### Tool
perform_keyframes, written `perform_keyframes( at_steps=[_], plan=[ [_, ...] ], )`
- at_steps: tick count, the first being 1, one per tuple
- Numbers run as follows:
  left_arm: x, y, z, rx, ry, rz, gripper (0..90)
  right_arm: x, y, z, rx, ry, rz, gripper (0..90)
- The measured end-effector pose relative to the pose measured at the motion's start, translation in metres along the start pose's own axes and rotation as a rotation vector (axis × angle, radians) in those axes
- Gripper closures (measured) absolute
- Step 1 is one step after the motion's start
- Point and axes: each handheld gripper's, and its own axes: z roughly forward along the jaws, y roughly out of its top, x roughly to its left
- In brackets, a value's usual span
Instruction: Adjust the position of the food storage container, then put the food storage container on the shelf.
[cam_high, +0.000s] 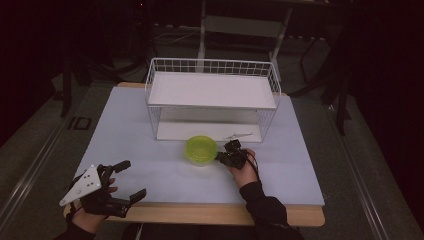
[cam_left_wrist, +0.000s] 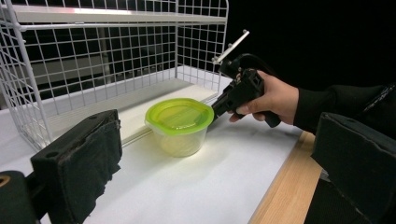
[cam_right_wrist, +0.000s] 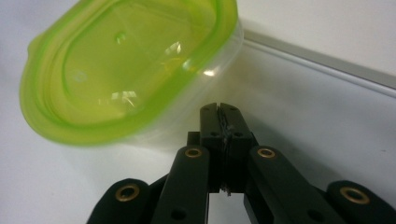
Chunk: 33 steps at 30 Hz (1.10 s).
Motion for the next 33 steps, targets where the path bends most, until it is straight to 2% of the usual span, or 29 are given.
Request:
perform_keyframes(
  at_steps=[1, 2, 4, 7, 8, 9, 11, 12, 13, 14, 15, 16, 17, 18, 19, 22, 23, 24, 25, 27, 29, 30, 32, 33],
  plan=[
    [0.0, 0.0, 0.0, 0.002, 0.0, 0.001, 2.6, -0.001, 0.0, -0.002, 0.009, -0.003, 0.01, 86.7],
    [-0.001, 0.0, 0.001, 0.005, -0.002, 0.001, 2.6, -0.003, -0.001, -0.005, 0.014, -0.03, 0.014, 86.7],
    [-0.001, 0.0, 0.002, 0.012, -0.003, 0.004, 2.6, -0.005, -0.002, -0.013, 0.014, -0.066, -0.006, 86.4],
    [-0.001, -0.001, 0.003, 0.021, -0.005, 0.007, 2.6, -0.006, -0.002, -0.022, -0.002, -0.066, -0.005, 83.0],
    [-0.001, -0.001, 0.003, 0.028, -0.006, 0.006, 2.6, -0.006, -0.002, -0.028, -0.006, -0.078, -0.018, 78.8],
    [-0.002, -0.001, 0.004, 0.035, -0.011, 0.004, 2.6, -0.004, -0.004, -0.042, -0.019, -0.084, -0.059, 68.5],
    [-0.003, -0.001, 0.006, 0.037, -0.031, 0.005, 2.6, -0.001, -0.008, -0.052, -0.024, -0.093, -0.092, 53.4],
    [-0.003, -0.001, 0.006, 0.037, -0.031, 0.005, 2.6, -0.001, -0.008, -0.052, -0.024, -0.093, -0.092, 53.4],
    [-0.003, -0.001, 0.006, 0.036, -0.035, 0.007, 2.6, 0.001, -0.011, -0.059, -0.039, -0.088, -0.105, 49.2],
    [-0.002, 0.0, 0.008, 0.029, -0.05, -0.015, 2.6, 0.004, -0.016, -0.073, -0.07, -0.09, -0.127, 37.5],
    [-0.002, 0.0, 0.008, 0.034, -0.055, -0.02, 2.6, 0.006, -0.019, -0.079, -0.086, -0.072, -0.136, 30.2],
    [-0.002, 0.0, 0.008, 0.034, -0.055, -0.02, 2.6, 0.006, -0.019, -0.079, -0.086, -0.072, -0.136, 30.2],
    [-0.003, 0.0, 0.009, 0.033, -0.048, -0.015, 2.8, 0.007, -0.023, -0.091, -0.112, -0.036, -0.13, 22.3],
    [-0.003, 0.001, 0.009, 0.032, -0.049, -0.02, 2.8, 0.007, -0.023, -0.091, -0.112, -0.036, -0.13, 22.3],
    [-0.003, 0.003, 0.01, 0.037, -0.07, -0.044, 4.2, 0.008, -0.026, -0.098, -0.125, -0.008, -0.137, 16.6],
    [-0.006, 0.008, 0.011, 0.044, -0.075, -0.063, 4.4, 0.01, -0.03, -0.114, -0.139, 0.042, -0.122, 13.1],
    [-0.005, 0.01, 0.013, 0.062, -0.099, -0.076, 3.2, 0.012, -0.031, -0.119, -0.152, 0.053, -0.135, 13.3],
    [-0.006, 0.012, 0.014, 0.064, -0.093, -0.069, 2.4, 0.015, -0.031, -0.124, -0.154, 0.044, -0.158, 14.1],
    [-0.006, 0.017, 0.017, 0.082, -0.099, -0.043, 2.4, 0.017, -0.031, -0.128, -0.161, 0.042, -0.176, 16.4],
    [-0.005, 0.02, 0.018, 0.081, -0.088, -0.04, 2.4, 0.019, -0.031, -0.131, -0.172, 0.045, -0.186, 16.8],
    [-0.003, 0.023, 0.022, 0.097, -0.132, -0.058, 2.4, 0.023, -0.027, -0.135, -0.185, 0.048, -0.218, 18.3],
    [0.0, 0.026, 0.028, 0.108, -0.123, -0.049, 2.4, 0.024, -0.025, -0.136, -0.194, 0.055, -0.23, 18.2],
    [0.002, 0.026, 0.031, 0.111, -0.13, -0.057, 2.4, 0.025, -0.022, -0.137, -0.198, 0.062, -0.231, 18.4],
    [0.007, 0.028, 0.038, 0.118, -0.125, -0.074, 2.4, 0.026, -0.018, -0.138, -0.239, 0.071, -0.244, 18.2]
  ],
)
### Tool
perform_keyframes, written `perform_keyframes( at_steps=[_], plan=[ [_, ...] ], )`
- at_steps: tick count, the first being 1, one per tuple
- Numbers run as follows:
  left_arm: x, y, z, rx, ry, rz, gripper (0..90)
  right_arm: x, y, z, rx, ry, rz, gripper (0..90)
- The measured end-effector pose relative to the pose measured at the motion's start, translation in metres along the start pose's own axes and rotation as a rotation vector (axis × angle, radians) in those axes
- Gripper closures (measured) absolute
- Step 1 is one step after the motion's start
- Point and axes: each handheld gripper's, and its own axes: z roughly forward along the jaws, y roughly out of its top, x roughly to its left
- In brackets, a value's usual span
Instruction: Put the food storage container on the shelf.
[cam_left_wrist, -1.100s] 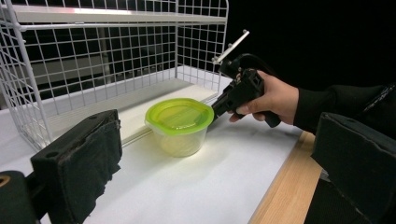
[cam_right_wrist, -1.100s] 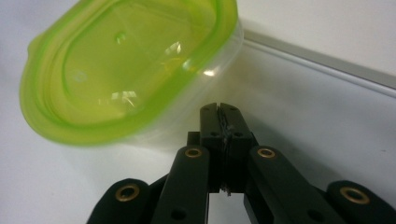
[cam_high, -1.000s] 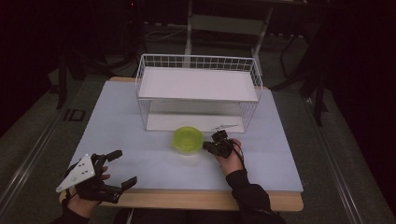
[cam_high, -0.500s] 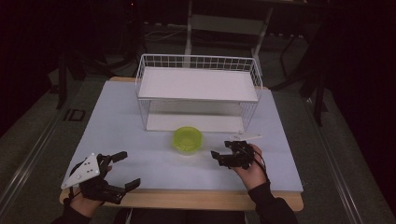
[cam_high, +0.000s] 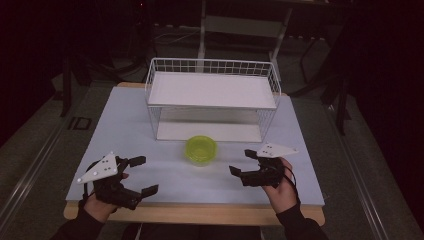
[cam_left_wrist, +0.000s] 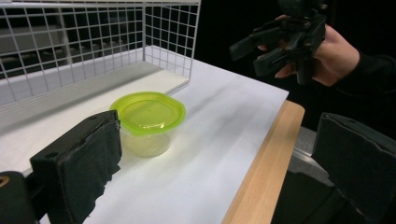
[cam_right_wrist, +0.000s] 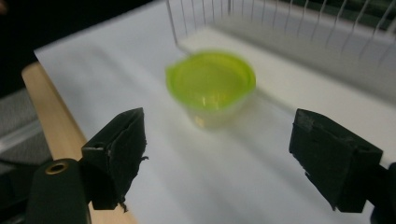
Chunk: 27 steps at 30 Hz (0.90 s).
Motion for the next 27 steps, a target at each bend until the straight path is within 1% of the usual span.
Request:
perform_keyframes(
  at_steps=[1, 2, 3, 4, 5, 6, 7, 8, 9, 10, 11, 12, 13, 14, 15, 16, 17, 18, 19, 20, 21, 22, 23, 24, 25, 26, 27],
  plan=[
    [0.0, 0.0, 0.0, 0.0, 0.0, 0.0, 2.4, 0.0, 0.0, 0.0, 0.0, 0.0, 0.0, 18.2],
    [0.002, 0.002, 0.004, 0.015, -0.007, -0.008, 2.4, 0.0, 0.004, 0.002, 0.0, -0.022, -0.009, 17.4],
    [0.004, 0.002, 0.007, 0.019, 0.0, -0.018, 2.4, -0.001, 0.006, 0.003, -0.002, -0.023, -0.013, 16.0],
    [0.006, 0.003, 0.011, 0.033, -0.006, -0.017, 2.4, -0.001, 0.006, 0.003, -0.002, -0.023, -0.013, 16.0],
    [0.01, 0.007, 0.022, 0.082, -0.019, -0.033, 2.4, -0.002, 0.01, 0.007, 0.022, -0.027, -0.013, 16.2],
    [0.01, 0.007, 0.022, 0.082, -0.019, -0.033, 2.3, -0.002, 0.01, 0.007, 0.022, -0.027, -0.013, 16.2],
    [0.011, 0.008, 0.026, 0.089, -0.029, -0.048, 2.3, -0.003, 0.011, 0.008, 0.016, -0.027, 0.001, 15.7],
    [0.013, 0.01, 0.031, 0.108, -0.024, -0.049, 2.4, -0.005, 0.014, 0.011, 0.04, -0.009, 0.019, 16.2],
    [0.014, 0.012, 0.035, 0.104, -0.023, -0.059, 2.4, -0.005, 0.014, 0.011, 0.04, -0.009, 0.019, 16.2],
    [0.017, 0.015, 0.039, 0.106, -0.035, -0.083, 2.4, -0.006, 0.015, 0.012, 0.048, -0.007, 0.023, 16.2],
    [0.019, 0.017, 0.043, 0.117, -0.011, -0.085, 2.4, -0.01, 0.017, 0.016, 0.046, 0.015, 0.054, 15.1],
    [0.02, 0.019, 0.045, 0.103, 0.013, -0.072, 2.4, -0.011, 0.017, 0.019, 0.066, 0.033, 0.067, 11.9],
    [0.023, 0.022, 0.048, 0.102, -0.001, -0.073, 2.4, -0.012, 0.018, 0.022, 0.071, 0.012, 0.053, 11.9],
    [0.026, 0.024, 0.051, 0.106, 0.016, -0.084, 2.4, -0.012, 0.018, 0.022, 0.071, 0.012, 0.053, 11.9],
    [0.027, 0.026, 0.054, 0.106, 0.029, -0.091, 2.4, -0.015, 0.019, 0.026, 0.072, 0.023, 0.088, 12.2],
    [0.03, 0.03, 0.06, 0.14, 0.017, -0.087, 2.4, -0.016, 0.02, 0.028, 0.075, 0.005, 0.094, 12.6],
    [0.031, 0.031, 0.063, 0.145, 0.029, -0.075, 2.5, -0.016, 0.021, 0.03, 0.075, 0.002, 0.089, 13.6],
    [0.032, 0.033, 0.068, 0.153, 0.063, -0.059, 2.5, -0.016, 0.021, 0.03, 0.075, 0.002, 0.089, 13.6],
    [0.034, 0.036, 0.074, 0.193, 0.065, -0.052, 2.5, -0.018, 0.022, 0.032, 0.08, 0.011, 0.098, 13.6],
    [0.036, 0.038, 0.079, 0.178, 0.094, -0.07, 2.6, -0.018, 0.023, 0.036, 0.086, -0.023, 0.083, 14.3],
    [0.039, 0.04, 0.084, 0.188, 0.088, -0.089, 2.6, -0.019, 0.024, 0.038, 0.082, -0.015, 0.097, 14.7],
    [0.042, 0.043, 0.089, 0.219, 0.074, -0.107, 2.6, -0.019, 0.024, 0.038, 0.082, -0.015, 0.097, 14.7],
    [0.045, 0.044, 0.094, 0.216, 0.061, -0.138, 2.6, -0.021, 0.026, 0.042, 0.094, -0.035, 0.115, 14.9],
    [0.048, 0.045, 0.1, 0.243, 0.046, -0.176, 2.6, -0.022, 0.026, 0.045, 0.092, -0.035, 0.115, 15.3],
    [0.053, 0.046, 0.108, 0.285, 0.079, -0.189, 2.7, -0.023, 0.026, 0.047, 0.101, -0.069, 0.108, 15.3],
    [0.053, 0.046, 0.108, 0.285, 0.079, -0.189, 3.5, -0.023, 0.026, 0.047, 0.101, -0.069, 0.108, 15.3],
    [0.056, 0.046, 0.112, 0.31, 0.095, -0.192, 3.5, -0.024, 0.026, 0.05, 0.113, -0.081, 0.091, 15.3]
  ],
)
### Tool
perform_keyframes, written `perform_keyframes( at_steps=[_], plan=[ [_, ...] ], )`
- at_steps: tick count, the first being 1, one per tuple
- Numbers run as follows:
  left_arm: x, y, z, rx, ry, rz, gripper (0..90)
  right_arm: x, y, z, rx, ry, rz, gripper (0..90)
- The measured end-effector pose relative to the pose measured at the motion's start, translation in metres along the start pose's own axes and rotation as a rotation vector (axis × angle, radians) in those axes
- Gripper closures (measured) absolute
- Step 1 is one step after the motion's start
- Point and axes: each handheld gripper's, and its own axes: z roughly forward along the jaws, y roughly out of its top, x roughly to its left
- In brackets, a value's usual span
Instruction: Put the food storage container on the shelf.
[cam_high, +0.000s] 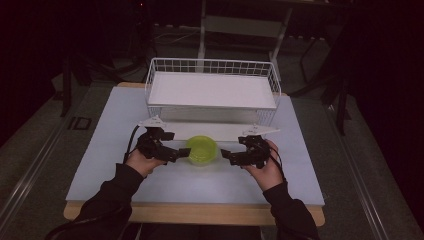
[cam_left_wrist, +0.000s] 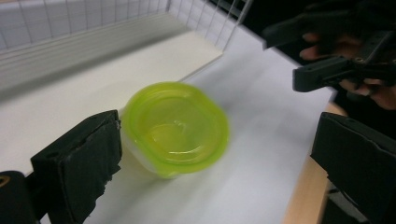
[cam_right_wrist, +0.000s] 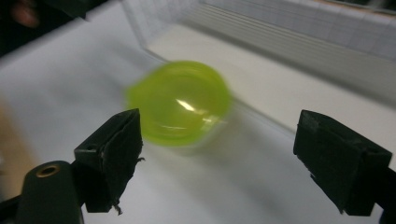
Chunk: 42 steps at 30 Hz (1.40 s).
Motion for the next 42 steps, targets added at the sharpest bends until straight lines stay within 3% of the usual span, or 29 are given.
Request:
perform_keyframes(
  at_steps=[1, 2, 3, 5, 7, 8, 9, 11, 13, 14, 15, 16, 18, 19, 20, 21, 23, 24, 25, 26, 27, 30, 31, 33, 39, 40, 42],
  plan=[
    [0.006, 0.001, 0.007, 0.039, 0.057, -0.026, 3.6, -0.005, 0.0, 0.005, 0.004, -0.001, 0.037, 15.3],
    [0.006, 0.001, 0.007, 0.039, 0.057, -0.026, 3.6, -0.005, 0.0, 0.005, 0.004, -0.001, 0.037, 15.3],
    [0.01, 0.001, 0.008, 0.041, 0.032, -0.055, 3.7, -0.009, 0.001, 0.01, 0.011, 0.008, 0.055, 15.8],
    [0.015, 0.001, 0.013, 0.064, 0.066, -0.069, 3.6, -0.01, 0.001, 0.013, 0.01, 0.002, 0.064, 16.0],
    [0.019, 0.0, 0.016, 0.048, 0.06, -0.095, 3.7, -0.011, 0.002, 0.016, 0.01, 0.0, 0.063, 16.1],
    [0.02, 0.0, 0.018, 0.044, 0.06, -0.113, 3.8, -0.012, 0.003, 0.019, 0.004, 0.028, 0.1, 21.8],
    [0.021, 0.0, 0.02, 0.037, 0.046, -0.118, 4.1, -0.012, 0.003, 0.02, 0.001, 0.046, 0.116, 22.0],
    [0.02, 0.0, 0.029, 0.057, 0.072, -0.12, 6.4, -0.011, 0.004, 0.022, 0.009, 0.027, 0.107, 21.6],
    [0.02, 0.0, 0.037, 0.091, 0.09, -0.148, 6.5, -0.01, 0.004, 0.026, 0.03, 0.048, 0.121, 22.8],
    [0.019, 0.0, 0.04, 0.091, 0.099, -0.142, 11.8, -0.007, 0.005, 0.031, 0.057, 0.009, 0.127, 26.9],
    [0.018, 0.0, 0.042, 0.097, 0.121, -0.137, 15.4, -0.008, 0.005, 0.032, 0.063, 0.026, 0.141, 28.9],
    [0.019, -0.002, 0.048, 0.133, 0.14, -0.151, 15.8, -0.008, 0.005, 0.034, 0.071, 0.011, 0.162, 29.0],
    [0.02, -0.002, 0.05, 0.145, 0.15, -0.169, 21.8, -0.008, 0.005, 0.037, 0.088, 0.006, 0.166, 32.2],
    [0.022, -0.004, 0.052, 0.156, 0.15, -0.19, 21.9, -0.009, 0.005, 0.038, 0.092, -0.006, 0.174, 32.8],
    [0.026, -0.007, 0.054, 0.155, 0.14, -0.243, 26.0, -0.011, 0.005, 0.04, 0.092, 0.007, 0.202, 36.2],
    [0.026, -0.007, 0.054, 0.155, 0.14, -0.243, 32.5, -0.012, 0.004, 0.043, 0.108, 0.018, 0.224, 38.3],
    [0.028, -0.009, 0.055, 0.165, 0.135, -0.275, 33.5, -0.012, 0.003, 0.044, 0.114, 0.012, 0.236, 38.6],
    [0.029, -0.01, 0.056, 0.172, 0.095, -0.298, 39.1, -0.013, 0.001, 0.046, 0.119, 0.02, 0.257, 40.9],
    [0.029, -0.011, 0.058, 0.192, 0.098, -0.298, 45.4, -0.015, -0.001, 0.05, 0.144, 0.043, 0.325, 44.5],
    [0.03, -0.012, 0.059, 0.199, 0.069, -0.312, 52.6, -0.016, -0.002, 0.051, 0.144, 0.062, 0.346, 48.0],
    [0.03, -0.012, 0.059, 0.203, 0.065, -0.32, 54.0, -0.017, -0.003, 0.053, 0.16, 0.088, 0.378, 50.4],
    [0.029, -0.011, 0.059, 0.207, 0.055, -0.322, 63.6, -0.016, -0.005, 0.056, 0.175, 0.081, 0.386, 55.0],
    [0.029, -0.011, 0.059, 0.207, 0.062, -0.323, 67.4, -0.016, -0.005, 0.057, 0.166, 0.082, 0.403, 62.3],
    [0.028, -0.011, 0.058, 0.211, 0.06, -0.329, 71.6, -0.015, -0.006, 0.059, 0.169, 0.097, 0.425, 66.1],
    [0.024, -0.014, 0.058, 0.207, 0.05, -0.322, 74.6, -0.009, -0.008, 0.062, 0.187, 0.055, 0.429, 71.0],
    [0.023, -0.014, 0.057, 0.208, 0.048, -0.327, 74.7, -0.008, -0.008, 0.062, 0.186, 0.052, 0.431, 71.5],
    [0.024, -0.015, 0.056, 0.218, 0.014, -0.376, 77.2, -0.012, -0.01, 0.062, 0.177, 0.08, 0.477, 74.8]
  ],
)
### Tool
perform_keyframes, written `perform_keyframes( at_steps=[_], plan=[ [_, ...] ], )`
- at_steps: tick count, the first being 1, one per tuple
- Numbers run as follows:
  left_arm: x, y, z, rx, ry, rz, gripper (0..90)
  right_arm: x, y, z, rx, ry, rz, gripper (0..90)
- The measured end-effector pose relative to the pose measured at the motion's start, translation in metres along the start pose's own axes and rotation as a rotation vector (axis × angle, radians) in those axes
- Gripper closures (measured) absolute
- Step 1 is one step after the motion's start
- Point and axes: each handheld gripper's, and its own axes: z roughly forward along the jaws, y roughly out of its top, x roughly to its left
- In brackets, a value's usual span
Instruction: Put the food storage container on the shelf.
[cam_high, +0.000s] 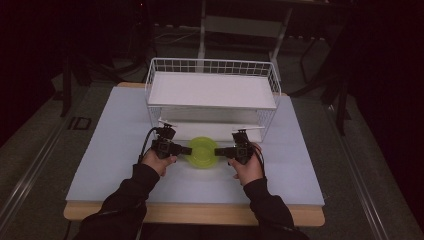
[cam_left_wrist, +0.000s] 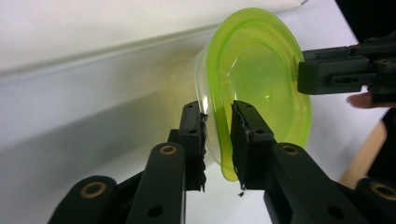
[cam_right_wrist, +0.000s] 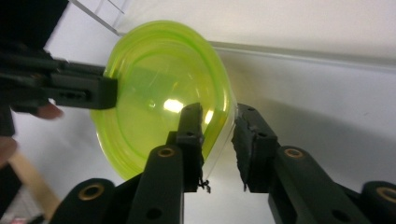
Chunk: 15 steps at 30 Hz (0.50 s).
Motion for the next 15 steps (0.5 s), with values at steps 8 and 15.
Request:
perform_keyframes(
  at_steps=[8, 15],
  plan=[
    [0.003, -0.006, -0.001, -0.016, -0.012, -0.025, 78.3, 0.003, -0.003, 0.001, -0.032, 0.002, 0.021, 76.2],
    [-0.003, -0.008, -0.003, 0.006, 0.002, -0.02, 81.4, 0.013, -0.004, -0.002, -0.046, -0.052, -0.013, 79.1]
  ],
)
